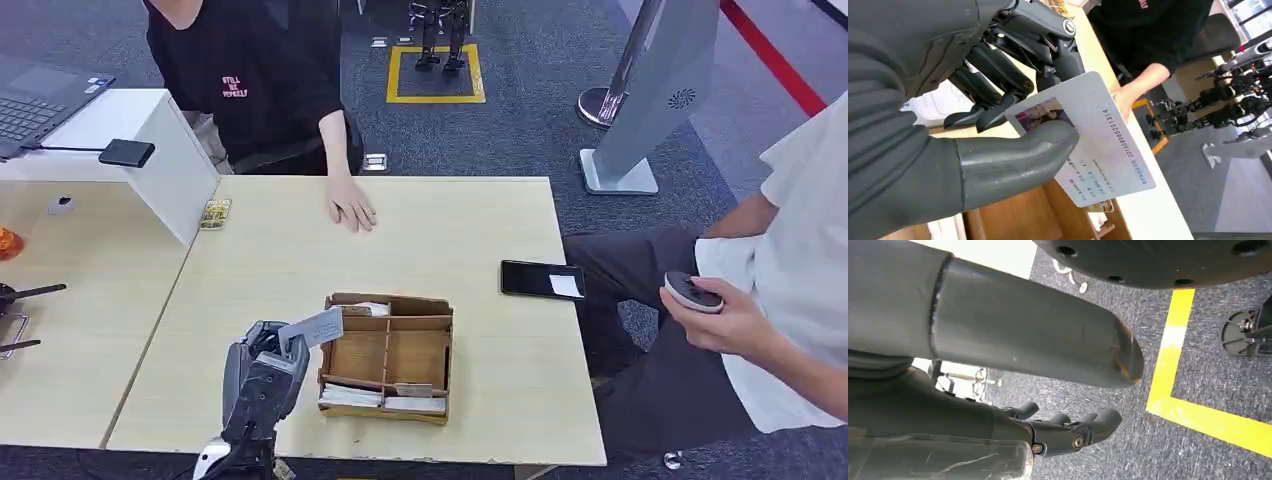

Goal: Pass the card to the sensor for recognition and then transmit it.

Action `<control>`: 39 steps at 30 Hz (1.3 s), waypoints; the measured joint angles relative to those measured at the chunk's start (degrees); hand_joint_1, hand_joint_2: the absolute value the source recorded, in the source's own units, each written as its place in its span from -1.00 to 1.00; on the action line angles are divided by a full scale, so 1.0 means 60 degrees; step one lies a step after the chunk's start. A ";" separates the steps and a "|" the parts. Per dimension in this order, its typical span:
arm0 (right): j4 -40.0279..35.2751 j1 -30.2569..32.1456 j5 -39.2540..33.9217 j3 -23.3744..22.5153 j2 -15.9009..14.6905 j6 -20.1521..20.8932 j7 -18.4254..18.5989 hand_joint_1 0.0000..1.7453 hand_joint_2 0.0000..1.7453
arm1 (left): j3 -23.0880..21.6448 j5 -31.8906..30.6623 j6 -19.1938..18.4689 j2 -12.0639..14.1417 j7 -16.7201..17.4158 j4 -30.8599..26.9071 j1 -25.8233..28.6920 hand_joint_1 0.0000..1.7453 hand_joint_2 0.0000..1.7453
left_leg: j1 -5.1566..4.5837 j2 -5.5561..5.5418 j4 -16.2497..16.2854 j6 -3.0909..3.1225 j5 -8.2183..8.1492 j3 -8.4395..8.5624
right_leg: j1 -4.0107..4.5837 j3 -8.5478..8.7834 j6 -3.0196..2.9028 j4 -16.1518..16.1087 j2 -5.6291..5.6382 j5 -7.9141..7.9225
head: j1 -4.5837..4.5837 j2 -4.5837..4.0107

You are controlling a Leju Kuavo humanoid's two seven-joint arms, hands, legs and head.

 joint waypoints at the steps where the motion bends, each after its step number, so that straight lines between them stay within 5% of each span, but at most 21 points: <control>1: 0.0000 0.0000 0.0004 0.0000 0.0000 0.0000 0.0000 -1.00 -1.00 | 0.0000 0.0019 0.0000 0.0019 0.0000 0.0000 0.0009 1.00 1.00 | 0.0000 0.0000 0.0000 0.0000 0.0000 0.0000 | 0.0000 0.0000 0.0000 0.0000 0.0000 0.0000 | -0.0004 0.0000; 9: 0.0000 0.0000 0.0025 0.0000 -0.0011 0.0000 -0.0025 -1.00 -1.00 | 0.0000 0.0248 0.0018 0.0091 0.0219 0.0000 -0.0008 1.00 1.00 | 0.0000 0.0000 0.0000 0.0000 0.0000 0.0000 | 0.0000 0.0000 0.0000 0.0000 0.0000 0.0000 | -0.0004 0.0000; 17: 0.0000 0.0005 0.0015 -0.0007 -0.0025 0.0011 -0.0025 -1.00 -1.00 | 0.0756 0.1800 -0.0517 0.0211 0.0193 -0.0014 0.0022 1.00 1.00 | 0.0002 0.0000 0.0000 0.0000 0.0000 0.0000 | 0.0001 0.0000 -0.0001 0.0001 0.0001 0.0000 | -0.0004 0.0000; 31: 0.0000 0.0018 -0.0189 -0.0226 -0.0033 0.0007 0.0091 -1.00 -1.00 | 0.2738 0.1611 -0.0954 0.0561 0.0368 -0.0659 0.0874 1.00 1.00 | 0.0003 0.0003 -0.0001 -0.0001 0.0000 -0.0002 | 0.0002 0.0002 0.0002 0.0001 0.0002 -0.0003 | 0.0000 0.0000; 39: 0.0000 0.0015 -0.0251 -0.0332 -0.0033 -0.0004 0.0153 -1.00 -1.00 | 0.3435 0.0678 -0.1694 0.0521 0.0649 -0.0907 0.1344 1.00 1.00 | 0.0002 0.0002 -0.0001 0.0000 0.0000 -0.0002 | 0.0002 0.0002 0.0002 0.0001 0.0001 -0.0003 | -0.0004 0.0000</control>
